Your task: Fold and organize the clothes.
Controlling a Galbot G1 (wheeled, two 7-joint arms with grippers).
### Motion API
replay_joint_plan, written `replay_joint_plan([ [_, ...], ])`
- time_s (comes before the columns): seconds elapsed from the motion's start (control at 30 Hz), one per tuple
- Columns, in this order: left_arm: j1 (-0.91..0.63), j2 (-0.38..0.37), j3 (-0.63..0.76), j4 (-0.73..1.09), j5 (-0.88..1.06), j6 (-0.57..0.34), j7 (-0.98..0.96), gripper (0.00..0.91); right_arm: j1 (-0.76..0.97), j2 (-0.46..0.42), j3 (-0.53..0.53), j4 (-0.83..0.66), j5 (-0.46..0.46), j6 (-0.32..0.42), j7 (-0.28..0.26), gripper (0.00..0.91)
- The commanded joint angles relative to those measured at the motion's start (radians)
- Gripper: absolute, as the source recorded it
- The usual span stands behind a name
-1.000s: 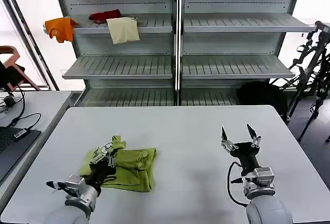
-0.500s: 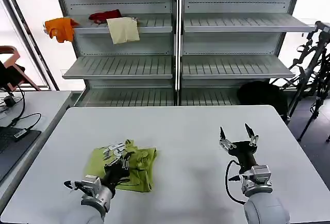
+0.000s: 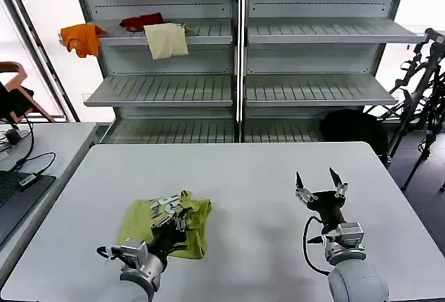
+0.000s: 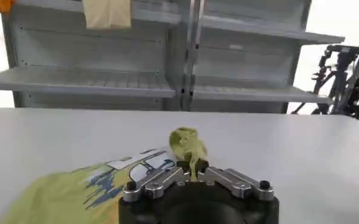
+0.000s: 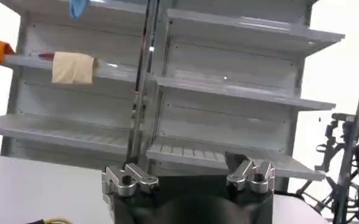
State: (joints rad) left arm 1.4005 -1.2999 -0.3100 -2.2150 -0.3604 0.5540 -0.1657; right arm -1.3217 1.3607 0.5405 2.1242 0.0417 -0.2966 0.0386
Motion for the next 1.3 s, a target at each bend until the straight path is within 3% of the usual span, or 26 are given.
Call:
replay_joint_plan([
  [0.03,-0.013,-0.021,0.072,0.06,0.012,-0.008,-0.033,0.907,-0.002,0.0,0.0,-0.002,-0.001,0.001,-0.001,0.907],
  [0.5,0.011,-0.052,0.156,0.099,0.029,-0.053,-0.053,0.907,-0.008,0.0,0.007,-0.011,-0.002,0.004,-0.004,0.907],
  [0.67,0.023,-0.067,0.176,0.11,0.025,-0.118,-0.039,0.907,-0.008,0.001,0.002,-0.009,-0.009,0.003,-0.004,0.907],
  [0.77,0.022,-0.063,0.149,0.08,0.013,-0.204,0.0,0.907,-0.009,0.001,0.002,-0.008,-0.01,0.003,-0.005,0.907],
  [0.93,0.03,-0.009,-0.038,-0.036,-0.087,-0.297,0.081,0.907,-0.011,-0.004,0.007,-0.008,-0.007,0.003,-0.008,0.907],
  [0.97,0.034,0.009,-0.138,-0.064,-0.131,-0.301,0.109,0.907,-0.011,-0.004,0.01,-0.01,-0.006,0.004,-0.008,0.907],
  [1.17,0.005,0.069,-0.502,0.003,-0.154,-0.27,0.174,0.907,-0.003,-0.006,0.003,-0.017,-0.005,0.005,-0.01,0.907],
  [1.3,0.028,0.128,-0.581,0.081,-0.3,-0.179,0.207,0.907,0.003,-0.007,0.0,-0.023,-0.004,0.005,-0.011,0.907],
])
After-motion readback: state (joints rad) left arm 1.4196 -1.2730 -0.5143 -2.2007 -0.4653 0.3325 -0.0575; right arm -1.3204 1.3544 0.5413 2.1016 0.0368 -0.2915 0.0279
